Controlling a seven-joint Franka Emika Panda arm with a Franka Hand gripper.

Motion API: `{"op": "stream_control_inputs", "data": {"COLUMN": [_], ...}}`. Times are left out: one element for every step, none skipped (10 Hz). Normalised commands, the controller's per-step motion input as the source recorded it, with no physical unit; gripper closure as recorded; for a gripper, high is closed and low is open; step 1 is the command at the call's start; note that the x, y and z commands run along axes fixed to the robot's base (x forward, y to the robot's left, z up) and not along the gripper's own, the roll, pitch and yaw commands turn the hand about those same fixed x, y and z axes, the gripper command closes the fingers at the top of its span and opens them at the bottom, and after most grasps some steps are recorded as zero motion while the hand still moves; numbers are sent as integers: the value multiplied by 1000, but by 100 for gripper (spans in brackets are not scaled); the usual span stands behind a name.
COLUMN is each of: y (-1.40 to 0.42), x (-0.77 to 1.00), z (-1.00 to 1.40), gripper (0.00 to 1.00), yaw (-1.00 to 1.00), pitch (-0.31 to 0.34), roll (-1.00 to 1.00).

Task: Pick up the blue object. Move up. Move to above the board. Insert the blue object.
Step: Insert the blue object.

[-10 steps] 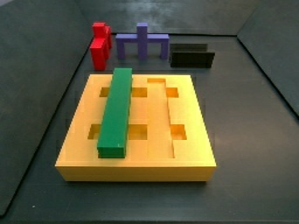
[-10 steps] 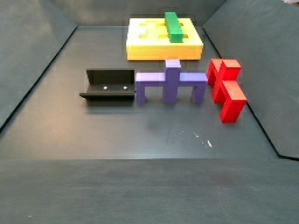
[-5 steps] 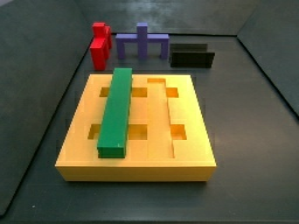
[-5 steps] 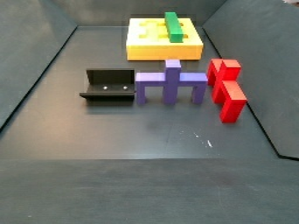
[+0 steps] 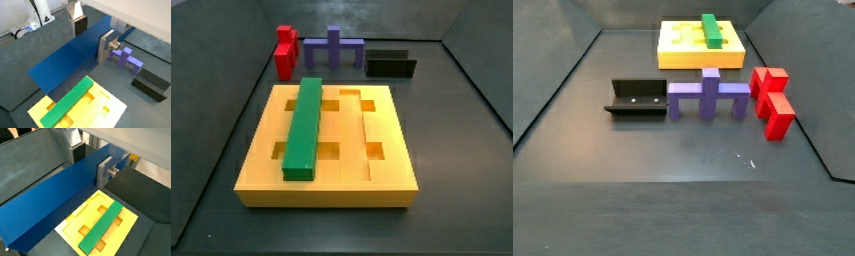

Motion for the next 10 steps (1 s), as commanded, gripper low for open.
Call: {"op": "stream_control_inputs", "data": {"y": [-114, -146, -183, -206, -197, -214, -177, -151, -151, -123], "x": [0, 0, 0, 0, 106, 189, 231, 209, 126, 31], "z": [-414, -563, -643, -714, -717, -740, -774, -783, -771, -754], "gripper": [100, 100, 100, 100, 100, 100, 100, 100, 100, 100], "yaw": [0, 0, 0, 46, 0, 34, 83, 89, 123, 137], "pitch": [-79, -96, -104, -106, -134, -93, -84, -70, -79, -120], "roll": [-151, -187, -193, -146, -4, 27, 54, 97, 130, 103]}}
